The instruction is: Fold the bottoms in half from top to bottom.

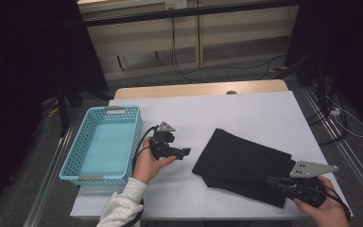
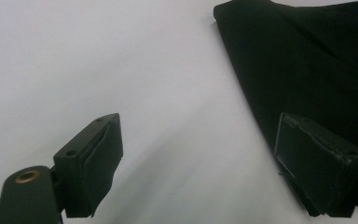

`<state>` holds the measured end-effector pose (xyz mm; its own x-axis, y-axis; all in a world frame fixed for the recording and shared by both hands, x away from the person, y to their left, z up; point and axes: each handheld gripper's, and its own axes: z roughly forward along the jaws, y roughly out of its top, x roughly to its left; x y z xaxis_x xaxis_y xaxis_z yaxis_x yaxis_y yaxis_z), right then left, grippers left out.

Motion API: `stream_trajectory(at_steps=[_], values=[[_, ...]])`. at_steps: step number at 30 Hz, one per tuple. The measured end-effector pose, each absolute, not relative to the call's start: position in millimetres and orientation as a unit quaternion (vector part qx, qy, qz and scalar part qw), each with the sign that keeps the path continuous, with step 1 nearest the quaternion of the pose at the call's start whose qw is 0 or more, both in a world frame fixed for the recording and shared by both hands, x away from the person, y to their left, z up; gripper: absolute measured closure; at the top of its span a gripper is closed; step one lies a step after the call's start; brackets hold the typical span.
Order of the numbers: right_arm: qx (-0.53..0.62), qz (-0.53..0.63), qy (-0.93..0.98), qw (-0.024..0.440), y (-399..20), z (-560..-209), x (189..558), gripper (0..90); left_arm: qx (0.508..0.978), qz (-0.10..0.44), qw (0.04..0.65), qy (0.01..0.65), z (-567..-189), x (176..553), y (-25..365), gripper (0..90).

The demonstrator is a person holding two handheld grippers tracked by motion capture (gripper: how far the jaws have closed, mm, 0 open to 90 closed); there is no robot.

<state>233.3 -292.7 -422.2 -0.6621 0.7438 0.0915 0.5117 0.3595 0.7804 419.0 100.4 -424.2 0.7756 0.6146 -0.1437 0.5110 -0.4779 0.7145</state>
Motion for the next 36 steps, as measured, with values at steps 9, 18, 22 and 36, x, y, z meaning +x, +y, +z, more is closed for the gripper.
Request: stream_trajectory(at_steps=[9, 18, 22, 36], values=[[0.394, 0.414, 0.808, 0.144, -299.8, -421.6, 228.2, 88.5, 0.855, 0.065, 0.395, 0.330, -424.2, 419.5, 97.1, 14.9], [0.398, 0.414, 0.805, 0.148, -304.6, -421.4, 222.8, 88.4, 0.856, 0.064, 0.395, 0.328, -425.0, 420.3, 93.6, 14.9], [0.398, 0.413, 0.806, 0.148, -304.7, -421.6, 221.9, 88.5, 0.861, 0.063, 0.390, 0.321, -424.7, 420.6, 92.6, 14.9], [0.402, 0.414, 0.802, 0.152, -311.0, -418.3, 212.7, 88.5, 0.857, 0.062, 0.394, 0.325, -425.2, 421.7, 92.6, 14.9]])
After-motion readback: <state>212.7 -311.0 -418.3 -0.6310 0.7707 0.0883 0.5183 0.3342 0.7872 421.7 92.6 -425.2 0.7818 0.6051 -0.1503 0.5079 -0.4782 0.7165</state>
